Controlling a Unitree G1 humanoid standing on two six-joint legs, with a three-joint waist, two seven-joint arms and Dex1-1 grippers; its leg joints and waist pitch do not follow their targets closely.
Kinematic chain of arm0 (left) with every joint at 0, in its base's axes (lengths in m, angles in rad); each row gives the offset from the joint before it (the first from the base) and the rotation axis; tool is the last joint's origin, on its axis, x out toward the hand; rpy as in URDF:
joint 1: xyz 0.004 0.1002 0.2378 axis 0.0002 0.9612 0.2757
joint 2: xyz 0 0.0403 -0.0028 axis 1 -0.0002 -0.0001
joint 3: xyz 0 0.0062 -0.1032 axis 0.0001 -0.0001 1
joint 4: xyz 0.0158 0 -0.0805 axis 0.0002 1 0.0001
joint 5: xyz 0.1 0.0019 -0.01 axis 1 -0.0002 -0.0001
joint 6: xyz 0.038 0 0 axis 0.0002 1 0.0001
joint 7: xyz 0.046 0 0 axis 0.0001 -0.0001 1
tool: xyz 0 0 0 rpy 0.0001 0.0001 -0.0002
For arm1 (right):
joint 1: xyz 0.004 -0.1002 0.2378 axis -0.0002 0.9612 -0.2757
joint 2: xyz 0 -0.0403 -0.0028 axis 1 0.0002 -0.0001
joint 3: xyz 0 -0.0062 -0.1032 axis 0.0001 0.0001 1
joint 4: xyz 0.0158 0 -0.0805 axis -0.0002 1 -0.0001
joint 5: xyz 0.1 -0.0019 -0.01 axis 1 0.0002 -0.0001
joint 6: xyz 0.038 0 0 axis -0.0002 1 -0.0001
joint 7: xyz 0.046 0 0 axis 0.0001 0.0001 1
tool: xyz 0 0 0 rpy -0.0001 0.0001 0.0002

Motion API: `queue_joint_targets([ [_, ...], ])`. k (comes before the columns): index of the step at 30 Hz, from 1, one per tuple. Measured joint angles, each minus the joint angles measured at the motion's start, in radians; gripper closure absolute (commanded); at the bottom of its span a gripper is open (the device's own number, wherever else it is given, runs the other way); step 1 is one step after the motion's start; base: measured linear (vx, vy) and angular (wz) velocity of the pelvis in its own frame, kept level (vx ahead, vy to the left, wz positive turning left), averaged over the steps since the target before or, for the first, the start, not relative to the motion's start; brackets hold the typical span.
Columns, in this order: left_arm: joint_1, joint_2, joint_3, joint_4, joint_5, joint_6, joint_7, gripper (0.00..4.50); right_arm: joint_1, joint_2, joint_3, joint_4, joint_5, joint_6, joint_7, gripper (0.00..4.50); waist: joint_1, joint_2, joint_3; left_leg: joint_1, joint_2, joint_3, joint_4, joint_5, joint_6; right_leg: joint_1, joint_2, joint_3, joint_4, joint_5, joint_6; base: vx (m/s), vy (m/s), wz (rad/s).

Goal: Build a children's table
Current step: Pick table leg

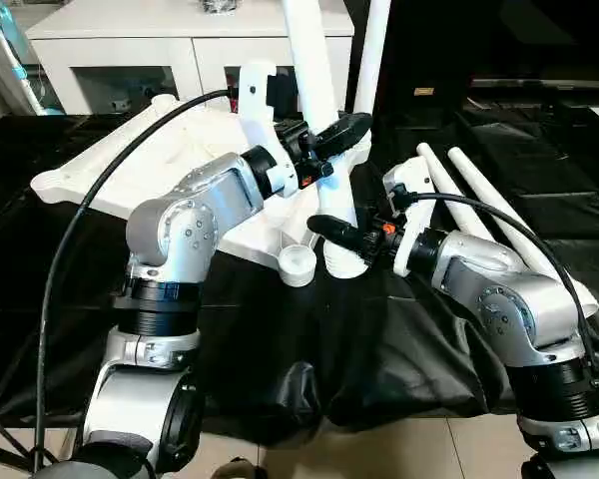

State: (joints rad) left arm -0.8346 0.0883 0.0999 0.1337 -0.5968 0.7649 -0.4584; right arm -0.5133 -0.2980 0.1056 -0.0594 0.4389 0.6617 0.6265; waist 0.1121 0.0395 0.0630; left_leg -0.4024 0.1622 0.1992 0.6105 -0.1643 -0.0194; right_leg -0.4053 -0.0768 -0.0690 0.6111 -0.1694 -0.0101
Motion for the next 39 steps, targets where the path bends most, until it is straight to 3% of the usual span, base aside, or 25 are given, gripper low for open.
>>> queue_joint_targets([
  [1,0.000,0.003,-0.004,-0.001,0.001,-0.002,-0.007,2.64,0.000,-0.001,0.000,0.000,0.000,-0.001,0.005,2.59,0.000,0.000,0.000,0.000,0.000,0.000,0.000,0.000,0.000,0.000,0.000,0.000,0.000,0.000,0.000,0.000,0.000,0.00],
  [2,0.001,0.009,-0.013,-0.006,0.002,-0.004,-0.015,2.65,0.000,-0.002,0.000,0.000,0.000,-0.001,0.009,2.03,0.000,0.000,0.000,0.000,0.000,0.000,0.000,0.000,0.000,0.000,0.000,0.000,0.000,0.000,0.000,0.000,0.000,0.00],
  [9,0.011,0.044,-0.068,-0.025,0.016,-0.025,-0.082,2.65,-0.001,-0.031,-0.003,0.000,0.023,0.001,0.055,1.48,0.000,0.000,0.000,0.000,0.000,0.000,0.000,0.000,0.000,0.000,0.000,0.000,0.000,0.000,0.000,0.000,0.000,0.00],
  [17,0.011,0.065,-0.105,-0.054,-0.001,-0.006,-0.175,2.65,-0.018,-0.099,-0.003,0.001,0.045,0.027,0.164,1.38,0.000,0.000,0.000,0.000,0.000,0.000,0.000,0.000,0.000,0.000,0.000,0.000,0.001,0.000,0.000,0.000,0.000,0.00],
  [39,0.016,0.112,-0.129,-0.091,-0.059,0.041,-0.304,2.65,-0.030,-0.161,0.012,0.001,0.100,0.056,0.309,1.38,0.001,0.000,0.000,0.000,0.000,0.000,0.000,0.000,0.000,0.000,0.000,0.000,0.001,0.000,-0.001,0.000,0.000,0.00],
])
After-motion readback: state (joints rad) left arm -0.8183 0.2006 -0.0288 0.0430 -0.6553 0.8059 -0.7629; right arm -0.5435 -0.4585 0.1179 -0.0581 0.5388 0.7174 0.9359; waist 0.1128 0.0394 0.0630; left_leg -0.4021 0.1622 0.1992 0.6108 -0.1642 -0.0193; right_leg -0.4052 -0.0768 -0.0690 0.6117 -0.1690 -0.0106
